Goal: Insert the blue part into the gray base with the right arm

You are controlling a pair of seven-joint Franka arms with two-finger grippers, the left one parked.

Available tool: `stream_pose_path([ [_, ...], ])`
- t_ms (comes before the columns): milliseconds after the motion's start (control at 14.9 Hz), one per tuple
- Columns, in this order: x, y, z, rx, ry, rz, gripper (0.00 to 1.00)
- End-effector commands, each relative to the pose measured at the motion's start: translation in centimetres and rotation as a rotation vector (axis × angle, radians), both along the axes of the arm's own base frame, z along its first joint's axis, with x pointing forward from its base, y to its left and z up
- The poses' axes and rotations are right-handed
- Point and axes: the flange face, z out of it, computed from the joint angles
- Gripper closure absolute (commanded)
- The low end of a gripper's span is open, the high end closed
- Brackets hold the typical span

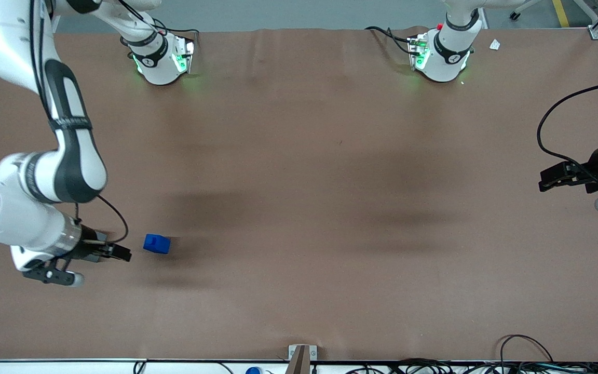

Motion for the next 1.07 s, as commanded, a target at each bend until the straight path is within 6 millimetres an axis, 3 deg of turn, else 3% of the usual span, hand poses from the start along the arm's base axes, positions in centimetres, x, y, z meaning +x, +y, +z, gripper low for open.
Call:
stream_pose_path([
  [0, -3.5, -2.6, 7.6, 0.026, -0.001, -0.009, 0.00],
  [268, -7.5, -6.0, 16.1, 0.021, -0.028, 0.087, 0.00],
  [470, -11.1, -7.2, 20.5, 0.023, -0.004, 0.062, 0.00],
  [738, -14.0, -6.7, 24.0, -0.011, 0.008, 0.078, 0.00],
  [1006, -16.0, -5.8, 25.5, -0.084, 0.067, 0.077, 0.00],
])
